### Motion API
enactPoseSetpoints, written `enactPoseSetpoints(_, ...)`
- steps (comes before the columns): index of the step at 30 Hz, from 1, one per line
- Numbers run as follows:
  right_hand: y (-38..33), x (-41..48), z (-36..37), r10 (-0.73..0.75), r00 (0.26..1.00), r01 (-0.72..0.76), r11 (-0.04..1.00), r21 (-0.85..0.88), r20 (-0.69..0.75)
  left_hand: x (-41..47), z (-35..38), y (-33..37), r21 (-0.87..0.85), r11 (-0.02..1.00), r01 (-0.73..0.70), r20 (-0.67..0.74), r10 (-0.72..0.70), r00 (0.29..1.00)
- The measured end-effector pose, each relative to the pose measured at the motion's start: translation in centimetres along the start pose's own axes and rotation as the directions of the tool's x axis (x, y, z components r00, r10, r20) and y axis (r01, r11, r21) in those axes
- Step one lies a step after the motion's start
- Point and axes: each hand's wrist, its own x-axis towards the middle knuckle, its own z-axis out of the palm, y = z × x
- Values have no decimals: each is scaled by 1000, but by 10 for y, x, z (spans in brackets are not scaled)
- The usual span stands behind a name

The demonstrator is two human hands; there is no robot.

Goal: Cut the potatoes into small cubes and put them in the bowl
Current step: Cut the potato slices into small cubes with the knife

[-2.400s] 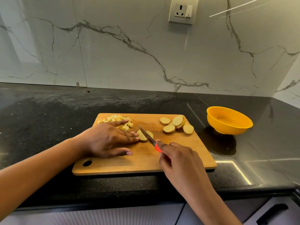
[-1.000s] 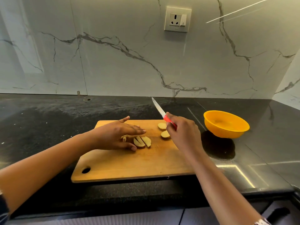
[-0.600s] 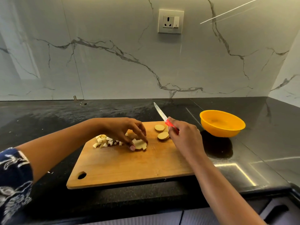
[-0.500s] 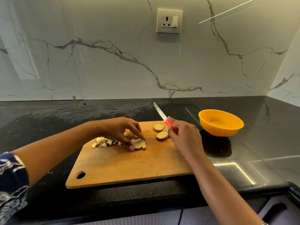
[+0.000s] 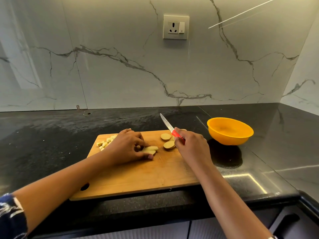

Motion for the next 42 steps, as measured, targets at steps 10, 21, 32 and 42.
enactPoseSetpoints(10, -24, -61, -25, -89, 989, 100, 991, -84, 120, -26, 1, -2, 154, 984, -86, 90, 73, 993)
enactPoseSetpoints(21, -42, -83, -30, -93, 982, 112, 988, -109, 164, -15, 5, 0, 76, 989, -126, -1, 126, 992)
enactPoseSetpoints(32, -50, -76, -27, -88, 984, 122, 968, -218, 157, -27, 4, -5, 28, 996, -90, -145, 93, 985)
enactPoseSetpoints(42, -56, -76, -18, -92, 987, 115, 977, -180, 135, -30, 0, -4, 15, 997, -78, -162, 80, 983)
